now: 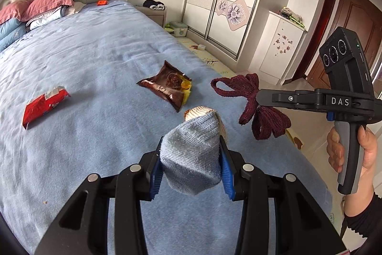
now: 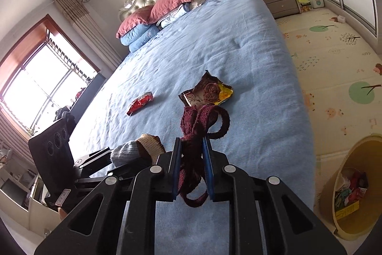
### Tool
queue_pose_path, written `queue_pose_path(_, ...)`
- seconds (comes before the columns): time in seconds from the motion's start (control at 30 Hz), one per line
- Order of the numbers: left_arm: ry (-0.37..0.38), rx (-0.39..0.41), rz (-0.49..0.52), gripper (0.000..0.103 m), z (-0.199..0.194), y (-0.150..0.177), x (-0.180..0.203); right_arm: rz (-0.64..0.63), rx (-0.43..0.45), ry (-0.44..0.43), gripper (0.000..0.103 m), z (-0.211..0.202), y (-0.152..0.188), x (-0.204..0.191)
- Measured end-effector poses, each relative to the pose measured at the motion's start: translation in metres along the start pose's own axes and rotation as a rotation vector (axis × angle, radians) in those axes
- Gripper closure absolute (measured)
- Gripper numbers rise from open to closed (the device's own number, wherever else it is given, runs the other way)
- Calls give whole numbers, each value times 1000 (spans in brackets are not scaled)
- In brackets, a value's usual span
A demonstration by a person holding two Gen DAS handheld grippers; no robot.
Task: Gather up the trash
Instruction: 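Drop the sock into the bin with the left tool while the right drops the scarf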
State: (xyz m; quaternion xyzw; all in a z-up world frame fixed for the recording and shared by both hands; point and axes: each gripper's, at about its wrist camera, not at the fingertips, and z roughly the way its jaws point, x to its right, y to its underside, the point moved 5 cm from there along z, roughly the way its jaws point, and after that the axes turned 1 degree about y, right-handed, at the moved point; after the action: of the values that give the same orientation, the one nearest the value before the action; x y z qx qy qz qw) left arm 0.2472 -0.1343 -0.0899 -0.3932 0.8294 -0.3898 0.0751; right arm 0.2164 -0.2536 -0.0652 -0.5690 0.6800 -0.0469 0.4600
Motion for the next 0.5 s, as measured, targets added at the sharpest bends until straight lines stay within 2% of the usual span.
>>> queue_pose_path(0.13, 5, -4, 50, 62, 9, -13, 35, 28, 42, 25, 85, -32, 0, 27)
queue_pose_path(0.5, 110, -77, 178, 62, 73, -37, 148, 123, 146, 141, 85, -121, 11, 123)
